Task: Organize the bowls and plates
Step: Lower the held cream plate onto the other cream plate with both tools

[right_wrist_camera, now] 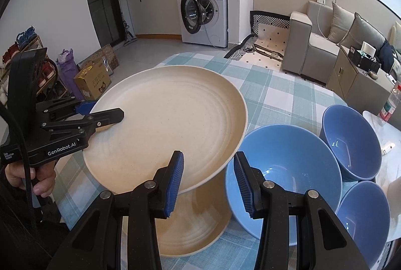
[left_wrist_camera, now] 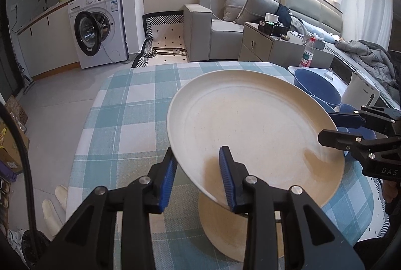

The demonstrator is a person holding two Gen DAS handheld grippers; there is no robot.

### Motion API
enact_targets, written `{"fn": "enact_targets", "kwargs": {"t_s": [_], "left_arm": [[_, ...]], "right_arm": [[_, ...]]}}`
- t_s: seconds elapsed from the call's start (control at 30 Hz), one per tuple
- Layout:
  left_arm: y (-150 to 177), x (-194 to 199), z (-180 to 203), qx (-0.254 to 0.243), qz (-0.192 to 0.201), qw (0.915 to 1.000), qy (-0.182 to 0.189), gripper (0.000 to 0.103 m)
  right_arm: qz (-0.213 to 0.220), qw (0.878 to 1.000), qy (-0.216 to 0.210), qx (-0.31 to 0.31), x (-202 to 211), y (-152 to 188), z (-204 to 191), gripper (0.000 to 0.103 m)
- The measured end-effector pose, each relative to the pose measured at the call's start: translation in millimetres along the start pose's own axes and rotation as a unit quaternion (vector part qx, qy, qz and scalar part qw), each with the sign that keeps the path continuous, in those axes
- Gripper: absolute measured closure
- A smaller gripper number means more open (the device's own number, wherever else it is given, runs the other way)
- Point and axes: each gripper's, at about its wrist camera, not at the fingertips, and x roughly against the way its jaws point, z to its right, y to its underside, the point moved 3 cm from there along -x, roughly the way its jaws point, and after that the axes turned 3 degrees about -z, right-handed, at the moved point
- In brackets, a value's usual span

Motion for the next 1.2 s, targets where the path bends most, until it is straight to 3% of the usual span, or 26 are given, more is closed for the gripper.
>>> {"fn": "enact_targets", "kwargs": {"t_s": [0.7, 1.2], "left_arm": [[14.6, 11.5, 9.7, -0.025, 0.009, 0.9996, -0.011, 0.071], [43.0, 13.3, 4.4, -0.029, 0.009, 0.9995, -0.007, 0.071]], "right_arm": [[0.026, 0.999, -0.005, -0.018, 10.0, 22.4, -5.7, 0.06], [0.032, 0.999, -0.007, -0.019, 5.5, 52.5, -24.1, 0.06]]}}
